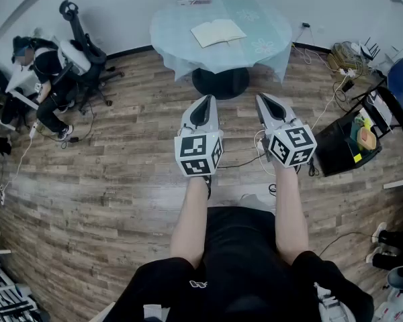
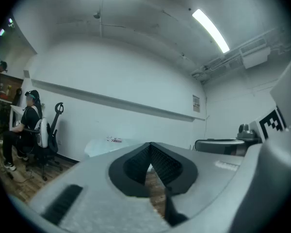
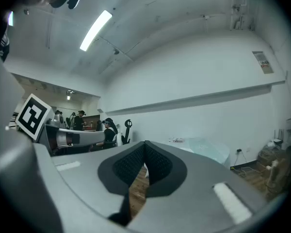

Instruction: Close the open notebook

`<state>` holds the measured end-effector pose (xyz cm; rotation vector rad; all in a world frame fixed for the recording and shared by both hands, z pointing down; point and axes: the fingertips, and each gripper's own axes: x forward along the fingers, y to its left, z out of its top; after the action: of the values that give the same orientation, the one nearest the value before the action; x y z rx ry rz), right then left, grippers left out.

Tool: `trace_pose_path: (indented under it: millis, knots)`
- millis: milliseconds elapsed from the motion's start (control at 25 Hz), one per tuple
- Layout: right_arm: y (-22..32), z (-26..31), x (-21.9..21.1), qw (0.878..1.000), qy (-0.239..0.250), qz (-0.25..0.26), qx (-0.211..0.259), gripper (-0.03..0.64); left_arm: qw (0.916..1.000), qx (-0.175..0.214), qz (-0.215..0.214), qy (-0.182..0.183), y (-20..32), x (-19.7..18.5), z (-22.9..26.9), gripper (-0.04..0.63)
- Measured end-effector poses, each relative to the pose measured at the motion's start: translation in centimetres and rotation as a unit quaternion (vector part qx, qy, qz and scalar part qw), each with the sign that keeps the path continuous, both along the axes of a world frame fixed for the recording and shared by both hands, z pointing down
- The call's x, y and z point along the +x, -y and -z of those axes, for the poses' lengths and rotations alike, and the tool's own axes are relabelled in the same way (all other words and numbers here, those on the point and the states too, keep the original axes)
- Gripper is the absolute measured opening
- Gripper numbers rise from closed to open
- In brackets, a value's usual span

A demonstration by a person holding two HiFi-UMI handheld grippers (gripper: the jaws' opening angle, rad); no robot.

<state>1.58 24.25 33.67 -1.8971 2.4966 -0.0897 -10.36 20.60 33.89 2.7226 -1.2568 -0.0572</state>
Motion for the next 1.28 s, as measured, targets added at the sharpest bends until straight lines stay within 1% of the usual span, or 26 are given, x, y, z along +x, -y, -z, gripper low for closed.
trace_pose_path:
  millis: [280,440,600,760,840,920,1080,1280]
  knots:
    - [1.6,0.0,-1.8,1.0,-0.005,0.017,0.003,0.008,1.0,0.001,0.003,-0.007,1.4,-1.2,0.2,0.003]
    - [2.2,0.6,-2.4,0.999,0.014,0.019,0.026,0.008,0.9999,0.001,0.007,-0.012,2.2,-2.0,0.4,0.003]
    - [2.9,0.6,-2.9,0.999,0.011,0.023,0.022,0.009,0.9998,-0.001,0.013,-0.015,3.1,-2.9,0.6,0.003]
    - [3.6,0.7,-2.8,1.0,0.007,0.022,0.019,0.009,0.9995,-0.004,0.022,-0.021,3.8,-3.7,0.7,0.003]
    - [3.8,0.7,-2.5,1.0,-0.002,0.015,0.018,0.009,0.9995,-0.005,0.022,-0.02,3.9,-3.8,0.6,0.003]
    - [4.0,0.8,-1.9,1.0,-0.001,0.006,0.019,0.009,0.9995,-0.006,0.022,-0.02,4.0,-3.9,0.4,0.003]
    - [5.2,1.8,-1.2,1.0,0.004,0.005,0.031,0.009,0.9994,0.004,0.026,-0.024,5.0,-3.8,1.2,0.003]
    - [7.2,2.2,-1.1,0.999,0.008,0.011,0.04,0.009,0.9994,0.012,0.027,-0.017,6.7,-3.7,1.7,0.003]
